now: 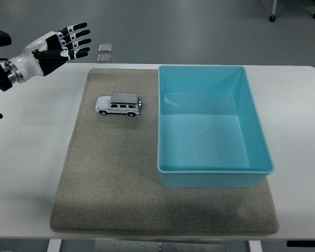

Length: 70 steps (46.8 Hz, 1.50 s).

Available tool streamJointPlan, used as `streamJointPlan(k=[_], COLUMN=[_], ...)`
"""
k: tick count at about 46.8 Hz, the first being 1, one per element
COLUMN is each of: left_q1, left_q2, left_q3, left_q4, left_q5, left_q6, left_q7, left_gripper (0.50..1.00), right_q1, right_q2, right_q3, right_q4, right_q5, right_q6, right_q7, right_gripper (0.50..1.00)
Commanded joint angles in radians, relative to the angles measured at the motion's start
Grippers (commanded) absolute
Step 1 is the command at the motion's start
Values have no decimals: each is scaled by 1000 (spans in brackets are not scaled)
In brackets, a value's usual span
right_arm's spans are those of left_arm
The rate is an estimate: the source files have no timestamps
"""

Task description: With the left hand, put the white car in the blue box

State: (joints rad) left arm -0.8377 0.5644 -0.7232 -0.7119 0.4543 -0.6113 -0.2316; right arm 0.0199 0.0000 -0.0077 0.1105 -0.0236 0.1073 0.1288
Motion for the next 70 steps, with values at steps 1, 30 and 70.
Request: streamJointPlan(k=[1,30,70], left_q1=[-4,-15,-27], left_q2=[8,89,91], left_q3=[1,14,19], left_q4=[0,-204,-290], left_q5=[72,669,949], left_q6=[0,22,105], left_q7=[-3,-34,-32], left_gripper=[1000,1000,996], right_q1=[0,0,0], right_q2=[0,0,0], right_q3=[0,0,0], right_q4=[0,0,-2], right_q5=[1,1,1], right_q6=[0,0,0], right_q7=[0,0,0], right_gripper=[936,936,936])
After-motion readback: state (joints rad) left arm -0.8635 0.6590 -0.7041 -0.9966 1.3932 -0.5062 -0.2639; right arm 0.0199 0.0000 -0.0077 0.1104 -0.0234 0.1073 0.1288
